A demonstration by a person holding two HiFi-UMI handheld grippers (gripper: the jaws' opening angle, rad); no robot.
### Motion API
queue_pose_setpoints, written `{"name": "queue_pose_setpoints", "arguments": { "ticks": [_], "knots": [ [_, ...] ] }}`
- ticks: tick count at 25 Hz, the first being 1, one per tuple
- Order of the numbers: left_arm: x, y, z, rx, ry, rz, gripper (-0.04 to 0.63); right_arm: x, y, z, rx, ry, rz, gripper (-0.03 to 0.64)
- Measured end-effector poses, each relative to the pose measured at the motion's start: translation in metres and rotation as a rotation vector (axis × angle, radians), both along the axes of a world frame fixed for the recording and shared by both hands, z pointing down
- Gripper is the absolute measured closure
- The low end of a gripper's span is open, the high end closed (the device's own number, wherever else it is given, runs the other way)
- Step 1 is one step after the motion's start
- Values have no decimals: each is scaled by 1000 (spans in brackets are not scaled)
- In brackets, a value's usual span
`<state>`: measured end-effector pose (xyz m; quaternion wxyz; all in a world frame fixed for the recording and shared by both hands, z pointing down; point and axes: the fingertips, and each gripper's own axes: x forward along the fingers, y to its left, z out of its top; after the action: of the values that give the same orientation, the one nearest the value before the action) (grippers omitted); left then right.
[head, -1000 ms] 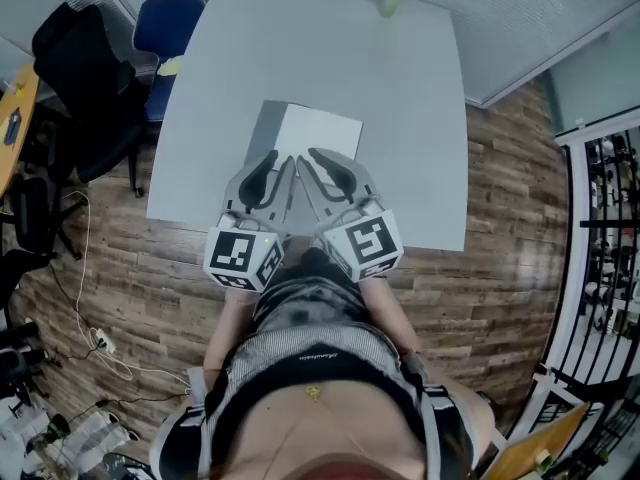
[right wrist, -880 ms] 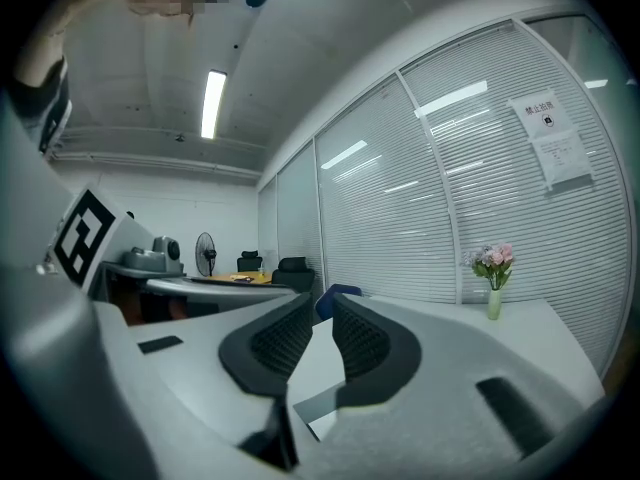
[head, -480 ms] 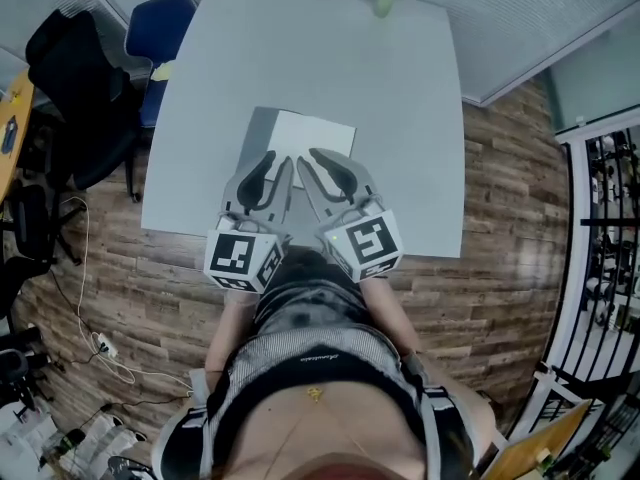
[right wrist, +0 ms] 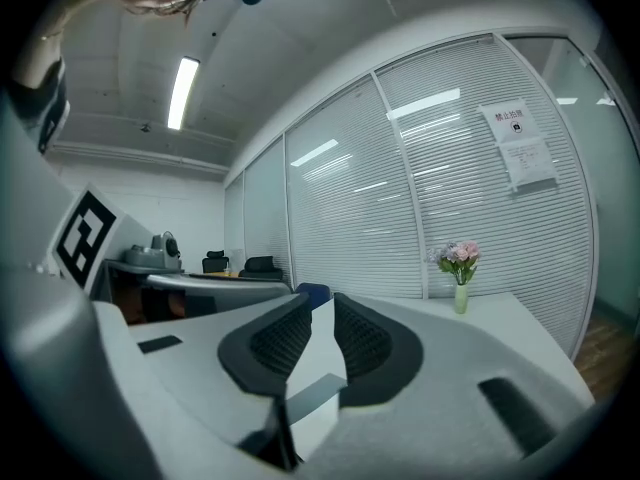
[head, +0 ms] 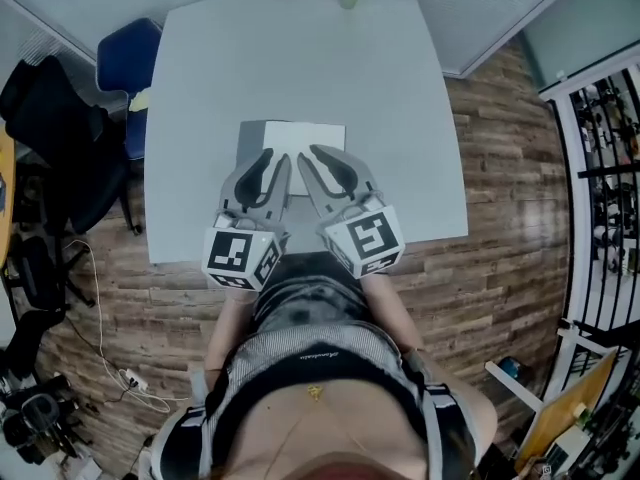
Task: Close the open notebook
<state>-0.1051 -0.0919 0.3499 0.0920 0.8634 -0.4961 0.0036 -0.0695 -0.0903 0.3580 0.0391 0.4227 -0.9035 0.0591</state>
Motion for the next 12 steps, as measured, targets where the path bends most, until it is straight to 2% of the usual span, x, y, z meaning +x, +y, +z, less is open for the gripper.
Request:
{"name": "queue_pose_setpoints", "arguments": {
  "ticks": [12],
  "knots": [
    [-31,-26,1,-15,10,111,526,-33,-20,1,-14,7,93,546]
  ]
}}
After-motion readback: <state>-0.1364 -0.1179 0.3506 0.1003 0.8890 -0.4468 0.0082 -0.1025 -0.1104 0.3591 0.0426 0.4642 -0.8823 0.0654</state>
